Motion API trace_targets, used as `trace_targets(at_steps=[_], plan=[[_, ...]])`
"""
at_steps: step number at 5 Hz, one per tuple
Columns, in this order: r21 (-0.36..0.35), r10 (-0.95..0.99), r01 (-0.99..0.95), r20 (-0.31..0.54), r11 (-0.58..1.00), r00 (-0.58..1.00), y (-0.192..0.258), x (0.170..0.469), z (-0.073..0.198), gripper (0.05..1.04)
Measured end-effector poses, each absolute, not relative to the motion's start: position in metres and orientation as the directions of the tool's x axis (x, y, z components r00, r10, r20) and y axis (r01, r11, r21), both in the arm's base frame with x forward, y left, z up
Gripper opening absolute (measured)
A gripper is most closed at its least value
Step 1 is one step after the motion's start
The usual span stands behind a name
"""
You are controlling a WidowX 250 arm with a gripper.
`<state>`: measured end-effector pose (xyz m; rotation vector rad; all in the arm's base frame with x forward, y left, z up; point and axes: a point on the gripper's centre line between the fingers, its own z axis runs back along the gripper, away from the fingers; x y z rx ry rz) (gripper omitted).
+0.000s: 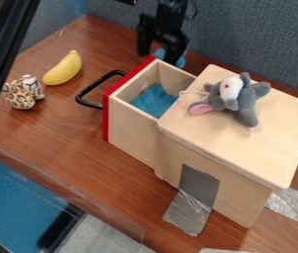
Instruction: Put the blue thing inside the drawer
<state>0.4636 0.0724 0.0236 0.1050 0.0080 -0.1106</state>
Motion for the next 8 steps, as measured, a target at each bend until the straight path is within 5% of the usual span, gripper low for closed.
trace_targets(at_steps=[2, 3, 6, 8], plan=[[0.054, -0.129, 0.128, 0.002, 0.99, 0.992, 0.065, 0.46, 0.028, 0.415], [0.035, -0.124, 0.121, 0.096, 0.992, 0.988, 0.058, 0.458, 0.071, 0.292], [0.023, -0.221, 0.221, 0.22, 0.975, 0.95, 0.033, 0.364, 0.131, 0.248], [0.035, -0.346, 0.346, 0.194, 0.938, 0.918, 0.004, 0.32, 0.121, 0.247]])
